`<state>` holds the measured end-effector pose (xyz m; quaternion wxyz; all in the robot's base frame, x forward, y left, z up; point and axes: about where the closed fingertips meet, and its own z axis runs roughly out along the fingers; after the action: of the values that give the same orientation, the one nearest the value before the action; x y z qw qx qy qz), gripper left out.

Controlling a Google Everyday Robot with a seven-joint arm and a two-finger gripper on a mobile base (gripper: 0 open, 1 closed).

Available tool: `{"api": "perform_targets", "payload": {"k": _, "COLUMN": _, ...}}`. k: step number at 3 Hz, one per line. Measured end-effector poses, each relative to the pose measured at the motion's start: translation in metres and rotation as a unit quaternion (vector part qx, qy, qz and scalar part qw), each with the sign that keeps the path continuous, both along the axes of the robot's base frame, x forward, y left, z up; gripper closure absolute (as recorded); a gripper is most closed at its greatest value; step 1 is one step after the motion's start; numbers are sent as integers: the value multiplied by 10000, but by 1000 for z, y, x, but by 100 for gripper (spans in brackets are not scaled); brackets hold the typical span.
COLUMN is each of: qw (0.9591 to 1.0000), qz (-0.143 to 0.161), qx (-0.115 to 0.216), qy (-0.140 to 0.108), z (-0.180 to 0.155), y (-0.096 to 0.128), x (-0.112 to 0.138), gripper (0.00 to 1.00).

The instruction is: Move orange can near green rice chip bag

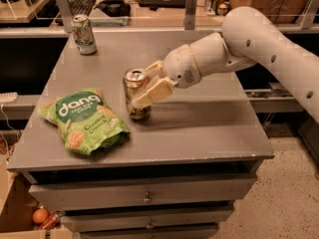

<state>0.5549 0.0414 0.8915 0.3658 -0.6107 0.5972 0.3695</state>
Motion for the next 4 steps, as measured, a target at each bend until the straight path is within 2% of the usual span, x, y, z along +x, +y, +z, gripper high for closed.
{"api": "perform_targets", "payload": {"k": 2, "qw": 9994, "qz": 328, "qx": 104, "qy": 9, "z": -4, "y": 19, "x": -24, "gripper": 13}}
{"api": "perform_targets", "payload": {"k": 3, "qw": 9993, "qz": 368, "qx": 104, "qy": 15, "z": -4, "y": 19, "x": -28, "gripper": 0}}
{"api": "perform_targets", "payload": {"k": 4, "qw": 9997, "qz": 197, "qx": 44, "qy": -126, "z": 6, "y": 2, "x": -20, "gripper": 0}}
